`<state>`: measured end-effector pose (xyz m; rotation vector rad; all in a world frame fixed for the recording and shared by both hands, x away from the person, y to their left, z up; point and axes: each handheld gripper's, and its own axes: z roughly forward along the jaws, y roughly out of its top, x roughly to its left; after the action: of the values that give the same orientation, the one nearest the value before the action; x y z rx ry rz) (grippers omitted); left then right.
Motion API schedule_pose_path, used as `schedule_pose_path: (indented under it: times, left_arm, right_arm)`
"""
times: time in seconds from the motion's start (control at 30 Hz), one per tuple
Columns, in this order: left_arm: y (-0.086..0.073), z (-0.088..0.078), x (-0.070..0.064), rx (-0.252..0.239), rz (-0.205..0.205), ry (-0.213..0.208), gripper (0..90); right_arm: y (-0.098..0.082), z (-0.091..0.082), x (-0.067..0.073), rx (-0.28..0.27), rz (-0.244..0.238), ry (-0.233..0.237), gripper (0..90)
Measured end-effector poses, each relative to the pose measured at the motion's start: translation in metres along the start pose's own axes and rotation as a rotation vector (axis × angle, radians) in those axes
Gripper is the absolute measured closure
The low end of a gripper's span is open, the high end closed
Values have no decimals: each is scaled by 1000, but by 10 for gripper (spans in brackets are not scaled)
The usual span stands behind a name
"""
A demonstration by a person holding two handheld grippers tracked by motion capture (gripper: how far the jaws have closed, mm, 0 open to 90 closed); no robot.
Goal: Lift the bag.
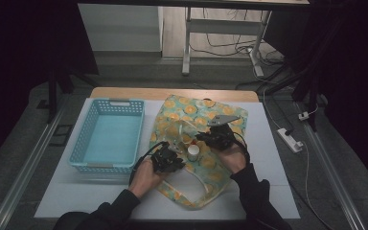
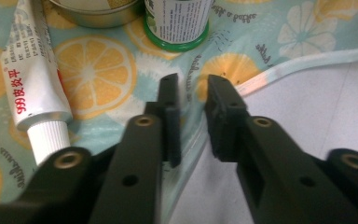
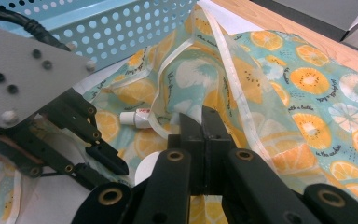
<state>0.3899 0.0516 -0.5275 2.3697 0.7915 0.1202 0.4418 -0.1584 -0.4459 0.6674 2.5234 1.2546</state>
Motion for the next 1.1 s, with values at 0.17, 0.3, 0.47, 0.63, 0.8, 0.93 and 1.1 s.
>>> schedule_pose_path:
  times: [0.17,0.3,0.47,0.63,0.8,0.93,1.1]
  left_arm:
    - [3,1,0,12,-32,-17,895]
    - [5,0,-1,24,-77,-5,897]
    - [7,0,-4,30,-95,8,898]
    - [10,-4,-7,35,-111,0,899]
    - [15,-15,-10,17,-115,-2,900]
    - [18,-21,-10,8,-111,-26,900]
    - [21,-27,-9,3,-123,-65,900]
  right_arm:
    - [0,-1,-1,1,1,-1,900]
    - [0,-1,-1,-2,2,-2,900]
    - [0,-2,-2,-7,5,-2,900]
    - [0,-4,-3,-12,12,-3,900]
    - [1,-6,-4,-6,27,2,900]
    - [4,-8,-4,-4,32,9,900]
    - [8,-14,-5,-12,45,20,900]
